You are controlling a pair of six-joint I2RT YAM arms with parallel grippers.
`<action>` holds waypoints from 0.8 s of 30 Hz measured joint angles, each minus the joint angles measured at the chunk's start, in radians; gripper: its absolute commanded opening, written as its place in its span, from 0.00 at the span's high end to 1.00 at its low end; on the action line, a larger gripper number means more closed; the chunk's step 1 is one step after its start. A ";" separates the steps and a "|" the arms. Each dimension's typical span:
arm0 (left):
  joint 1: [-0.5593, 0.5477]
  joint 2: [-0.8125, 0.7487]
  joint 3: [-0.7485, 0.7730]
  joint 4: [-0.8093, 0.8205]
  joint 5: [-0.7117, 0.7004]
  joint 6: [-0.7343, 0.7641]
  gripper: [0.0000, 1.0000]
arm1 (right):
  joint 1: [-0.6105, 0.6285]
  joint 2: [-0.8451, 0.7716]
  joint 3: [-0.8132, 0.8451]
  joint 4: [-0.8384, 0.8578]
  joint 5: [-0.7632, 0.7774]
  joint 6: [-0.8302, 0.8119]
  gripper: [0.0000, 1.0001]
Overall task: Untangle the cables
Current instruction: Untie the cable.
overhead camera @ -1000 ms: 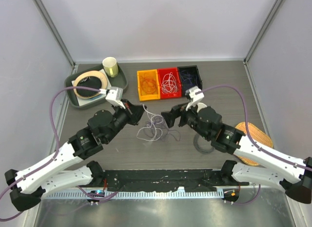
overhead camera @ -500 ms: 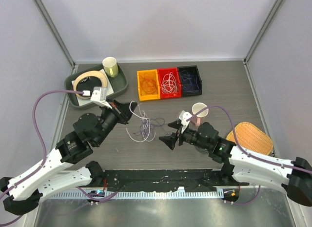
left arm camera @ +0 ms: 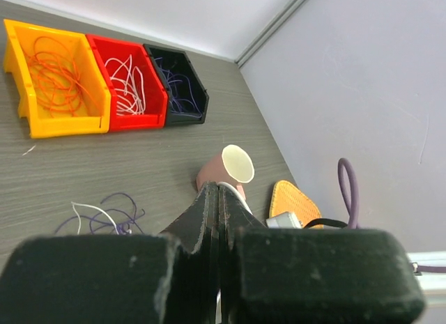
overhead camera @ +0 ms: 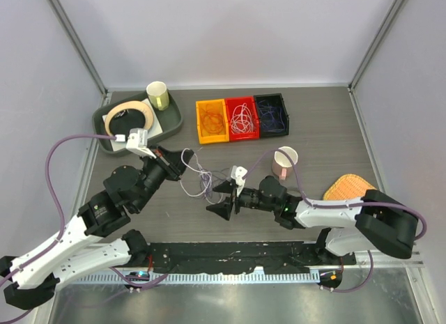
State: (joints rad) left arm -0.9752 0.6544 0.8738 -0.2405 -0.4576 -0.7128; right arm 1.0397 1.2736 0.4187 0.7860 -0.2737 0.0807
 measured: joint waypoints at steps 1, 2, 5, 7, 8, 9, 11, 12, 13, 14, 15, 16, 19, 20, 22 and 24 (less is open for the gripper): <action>0.000 0.001 0.000 -0.003 -0.002 -0.007 1.00 | 0.005 0.024 0.002 0.023 0.005 0.000 0.39; 0.000 0.002 0.000 -0.006 -0.003 -0.012 1.00 | 0.009 0.047 0.004 0.047 0.012 -0.001 0.45; 0.000 0.002 -0.001 -0.015 -0.006 -0.017 1.00 | 0.017 0.111 0.013 0.116 0.067 -0.001 0.67; 0.000 0.003 -0.001 -0.023 -0.019 -0.016 1.00 | 0.017 0.142 0.013 0.169 0.113 0.008 0.72; 0.000 0.005 0.000 -0.027 -0.030 -0.015 1.00 | 0.017 0.153 0.013 0.192 0.136 0.018 0.74; 0.000 0.005 0.001 -0.031 -0.042 -0.012 1.00 | 0.017 0.161 0.013 0.215 0.157 0.027 0.78; 0.000 0.015 0.011 -0.036 -0.081 -0.002 1.00 | 0.017 0.172 0.011 0.259 0.211 0.048 0.99; 0.000 0.021 0.020 -0.038 -0.097 0.007 1.00 | 0.017 0.175 0.008 0.278 0.232 0.053 0.99; 0.000 0.027 0.033 -0.042 -0.110 0.015 1.00 | 0.017 0.177 0.003 0.298 0.259 0.066 0.99; 0.000 0.034 0.048 -0.042 -0.125 0.021 1.00 | 0.017 0.178 -0.004 0.314 0.287 0.079 0.99; 0.000 0.040 0.064 -0.044 -0.142 0.030 1.00 | 0.017 0.175 -0.014 0.325 0.312 0.090 0.99; 0.000 0.045 0.080 -0.047 -0.163 0.040 1.00 | 0.017 0.166 -0.029 0.327 0.344 0.101 0.99; -0.001 0.065 0.124 -0.063 -0.288 0.068 1.00 | 0.017 0.084 -0.078 0.258 0.463 0.134 0.99; -0.001 0.075 0.136 -0.068 -0.343 0.079 1.00 | 0.017 0.031 -0.092 0.211 0.515 0.142 0.99; -0.001 0.095 0.156 -0.075 -0.468 0.107 1.00 | 0.014 -0.083 -0.099 0.093 0.611 0.172 0.99; 0.006 0.109 0.166 -0.074 -0.589 0.138 1.00 | 0.003 -0.213 -0.098 -0.043 0.721 0.218 0.99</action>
State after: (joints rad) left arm -0.9688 0.7631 1.0401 -0.3149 -1.0470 -0.5743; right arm 1.0424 1.0607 0.3206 0.7433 0.4477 0.2985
